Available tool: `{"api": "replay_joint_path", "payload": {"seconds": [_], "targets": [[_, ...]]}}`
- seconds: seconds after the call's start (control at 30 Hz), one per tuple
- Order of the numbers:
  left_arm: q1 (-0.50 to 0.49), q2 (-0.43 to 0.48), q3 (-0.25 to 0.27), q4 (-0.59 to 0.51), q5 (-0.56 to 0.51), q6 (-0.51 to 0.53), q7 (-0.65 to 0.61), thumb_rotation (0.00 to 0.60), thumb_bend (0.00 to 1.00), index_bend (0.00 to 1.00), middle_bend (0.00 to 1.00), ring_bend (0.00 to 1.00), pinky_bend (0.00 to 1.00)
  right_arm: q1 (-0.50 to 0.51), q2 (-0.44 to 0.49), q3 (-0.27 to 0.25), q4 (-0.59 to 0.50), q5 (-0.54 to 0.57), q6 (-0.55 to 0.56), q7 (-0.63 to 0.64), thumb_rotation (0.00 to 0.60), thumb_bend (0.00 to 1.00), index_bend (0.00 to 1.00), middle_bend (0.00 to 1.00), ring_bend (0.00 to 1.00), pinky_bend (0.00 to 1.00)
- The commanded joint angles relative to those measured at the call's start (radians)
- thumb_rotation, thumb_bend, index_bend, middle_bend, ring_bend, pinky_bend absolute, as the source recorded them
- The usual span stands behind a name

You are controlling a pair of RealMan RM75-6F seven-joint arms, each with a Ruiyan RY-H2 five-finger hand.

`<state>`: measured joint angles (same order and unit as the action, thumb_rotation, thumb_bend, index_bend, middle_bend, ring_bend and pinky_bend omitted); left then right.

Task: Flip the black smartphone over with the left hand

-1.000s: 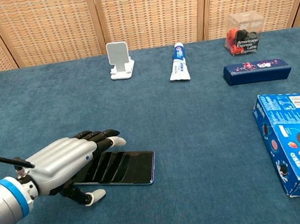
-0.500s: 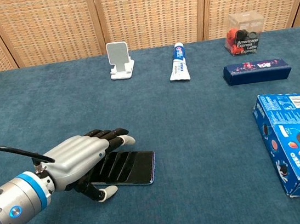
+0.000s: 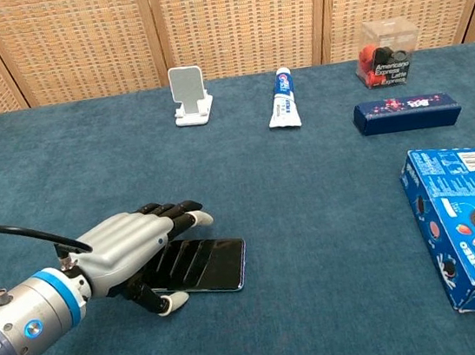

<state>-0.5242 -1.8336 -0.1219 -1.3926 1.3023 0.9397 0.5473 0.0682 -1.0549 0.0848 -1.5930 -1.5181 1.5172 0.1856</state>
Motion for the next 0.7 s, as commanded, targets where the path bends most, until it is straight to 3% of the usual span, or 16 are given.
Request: {"api": "replay_joint_path", "payload": {"seconds": [0.03, 0.17, 0.4, 0.53, 0.7], "targets": [[-0.003, -0.005, 0.005, 0.012, 0.011, 0.015, -0.017, 0.6, 0.53, 0.16, 0.0, 0.0, 0.0, 0.002, 0.001, 0.0, -0.001, 0.001, -0.003, 0.001, 0.6, 0.0, 0.04, 0.0, 0.0, 0.0], [-0.008, -0.005, 0.009, 0.016, 0.011, 0.021, -0.03, 0.6, 0.63, 0.24, 0.0, 0.0, 0.0, 0.002, 0.0, -0.001, 0.0, 0.0, -0.004, 0.002, 0.6, 0.0, 0.04, 0.0, 0.0, 0.0], [-0.013, 0.005, 0.019, 0.007, 0.019, 0.037, -0.048, 0.6, 0.68, 0.39, 0.0, 0.0, 0.0, 0.002, -0.001, -0.002, -0.001, -0.002, -0.004, 0.003, 0.6, 0.0, 0.04, 0.0, 0.0, 0.0], [-0.02, 0.004, 0.017, 0.009, 0.012, 0.041, -0.042, 0.6, 0.75, 0.4, 0.0, 0.0, 0.0, 0.002, 0.0, -0.001, -0.001, -0.001, -0.003, 0.003, 0.6, 0.0, 0.04, 0.0, 0.0, 0.0], [-0.034, 0.005, 0.008, 0.004, 0.002, 0.046, -0.022, 0.6, 0.75, 0.4, 0.0, 0.0, 0.0, 0.002, 0.0, -0.001, 0.0, 0.0, -0.005, 0.004, 0.6, 0.0, 0.04, 0.0, 0.0, 0.0]]}}
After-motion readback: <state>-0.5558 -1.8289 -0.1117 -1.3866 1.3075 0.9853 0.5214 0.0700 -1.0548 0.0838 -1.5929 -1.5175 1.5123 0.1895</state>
